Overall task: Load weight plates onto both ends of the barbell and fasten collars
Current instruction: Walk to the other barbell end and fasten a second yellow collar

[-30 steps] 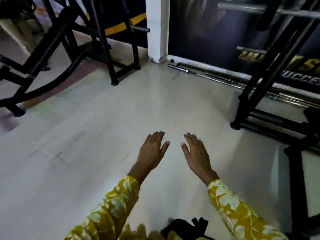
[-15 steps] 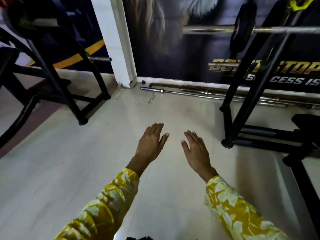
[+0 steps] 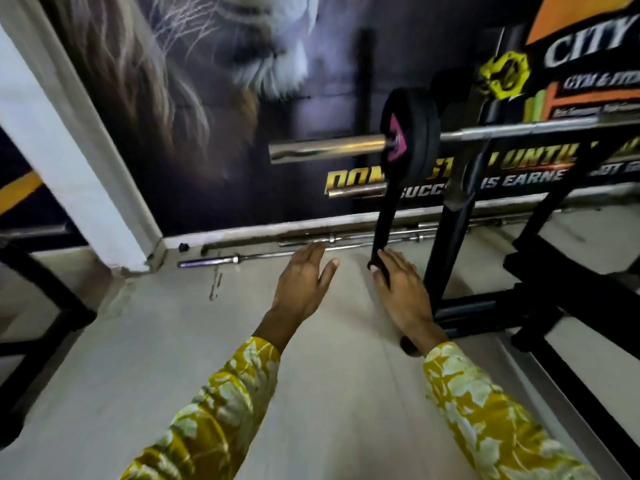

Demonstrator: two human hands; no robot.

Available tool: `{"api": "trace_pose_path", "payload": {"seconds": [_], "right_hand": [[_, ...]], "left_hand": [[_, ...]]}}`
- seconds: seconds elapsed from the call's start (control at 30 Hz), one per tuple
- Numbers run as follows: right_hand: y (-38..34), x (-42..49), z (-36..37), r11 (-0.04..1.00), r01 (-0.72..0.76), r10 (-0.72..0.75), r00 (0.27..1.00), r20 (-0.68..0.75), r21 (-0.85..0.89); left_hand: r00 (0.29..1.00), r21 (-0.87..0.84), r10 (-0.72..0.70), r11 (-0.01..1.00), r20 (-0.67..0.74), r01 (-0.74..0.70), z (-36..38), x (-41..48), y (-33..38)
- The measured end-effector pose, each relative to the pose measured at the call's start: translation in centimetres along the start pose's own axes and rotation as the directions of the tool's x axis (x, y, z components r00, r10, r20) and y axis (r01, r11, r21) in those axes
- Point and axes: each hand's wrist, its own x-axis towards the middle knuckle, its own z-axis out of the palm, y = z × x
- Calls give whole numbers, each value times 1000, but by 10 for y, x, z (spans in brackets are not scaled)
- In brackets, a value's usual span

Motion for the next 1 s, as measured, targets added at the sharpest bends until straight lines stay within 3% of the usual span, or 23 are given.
{"api": "trace_pose_path", "payload": {"seconds": [0.17, 0.33, 0.47, 0.6, 0.8, 1.0], "right_hand": [[13, 99, -17, 995, -100, 98, 982, -161, -10], [55, 182, -59, 988, -155, 145, 924, -354, 0], [86, 246, -98, 987, -157, 150, 875, -459, 24], [110, 299, -136, 959, -183, 275, 780, -562, 216], [144, 372, -162, 686, -76, 570, 675, -469, 724], [174, 399, -171, 265, 8, 659, 729, -187, 964]], "left_hand": [[982, -125, 190, 974, -9, -190, 12, 143, 7], [895, -198, 413, 875, -170, -442, 28, 267, 68], [844, -153, 498, 835, -201, -529, 35, 350, 113], [779, -52, 614, 780, -125, -623, 39, 404, 128], [703, -51, 682, 709, -203, -703, 46, 420, 123], [670, -97, 707, 668, -227, -738, 51, 423, 122]]}}
